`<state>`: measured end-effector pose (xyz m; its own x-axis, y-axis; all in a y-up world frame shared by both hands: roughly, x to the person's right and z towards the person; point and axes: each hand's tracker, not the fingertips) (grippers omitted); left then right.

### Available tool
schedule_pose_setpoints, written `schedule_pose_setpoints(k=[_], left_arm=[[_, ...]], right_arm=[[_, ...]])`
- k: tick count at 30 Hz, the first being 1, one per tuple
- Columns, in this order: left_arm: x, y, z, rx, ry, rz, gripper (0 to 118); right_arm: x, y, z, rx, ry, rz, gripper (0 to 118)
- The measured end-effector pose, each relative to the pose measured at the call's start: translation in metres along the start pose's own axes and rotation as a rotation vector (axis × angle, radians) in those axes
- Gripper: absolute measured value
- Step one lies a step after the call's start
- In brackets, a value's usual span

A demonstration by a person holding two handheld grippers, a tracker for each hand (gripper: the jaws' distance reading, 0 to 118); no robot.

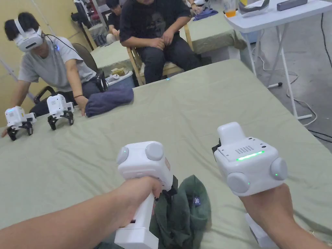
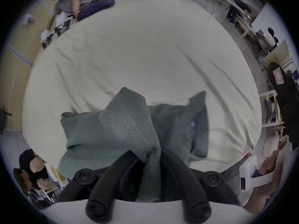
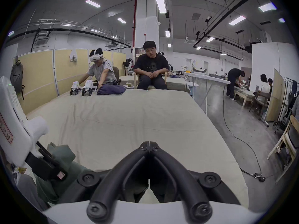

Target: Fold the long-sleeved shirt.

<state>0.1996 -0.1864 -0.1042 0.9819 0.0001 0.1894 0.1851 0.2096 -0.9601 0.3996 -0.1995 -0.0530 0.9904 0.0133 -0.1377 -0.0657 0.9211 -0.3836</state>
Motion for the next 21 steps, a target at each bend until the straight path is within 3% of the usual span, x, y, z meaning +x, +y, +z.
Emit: schedule_pose_setpoints(k=[5,6,8,9,13,16,17,18,19,20,21], left_arm=[[0.023,0.012,-0.008,-0.007,-0.056,0.02,10],[0.024,0.013,-0.009,-0.007,-0.072,0.03,20],[0.021,0.013,-0.006,0.001,-0.162,0.022,105],[0.019,0.01,0.001,0.034,-0.182,-0.006,118],[-0.008,0.0,0.047,0.182,-0.096,-0.104,112],[-0.055,-0.01,0.073,0.235,-0.112,-0.083,110],[-0.072,-0.005,0.068,0.254,-0.113,-0.082,103],[-0.086,-0.008,0.063,0.217,-0.03,-0.039,85],[-0.097,-0.011,0.054,0.203,0.01,-0.026,41],[-0.104,-0.013,0.042,0.175,-0.002,-0.037,13],[-0.11,-0.016,0.032,0.16,-0.014,-0.043,11]], right_arm=[[0.015,-0.007,0.001,-0.014,-0.028,-0.023,8],[0.015,-0.008,0.001,-0.018,-0.028,-0.028,8],[0.015,-0.01,0.001,-0.024,-0.026,-0.033,8],[0.014,-0.012,0.001,-0.028,-0.023,-0.034,8],[0.011,-0.016,0.0,-0.044,-0.013,-0.025,8],[0.011,-0.015,0.0,-0.048,-0.01,-0.026,8],[0.01,-0.014,0.0,-0.045,-0.01,-0.028,8],[0.01,-0.013,-0.001,-0.044,-0.009,-0.028,8],[0.009,-0.012,-0.001,-0.043,-0.009,-0.027,8],[0.009,-0.012,-0.003,-0.043,-0.009,-0.025,8],[0.008,-0.012,-0.004,-0.043,-0.009,-0.024,8]])
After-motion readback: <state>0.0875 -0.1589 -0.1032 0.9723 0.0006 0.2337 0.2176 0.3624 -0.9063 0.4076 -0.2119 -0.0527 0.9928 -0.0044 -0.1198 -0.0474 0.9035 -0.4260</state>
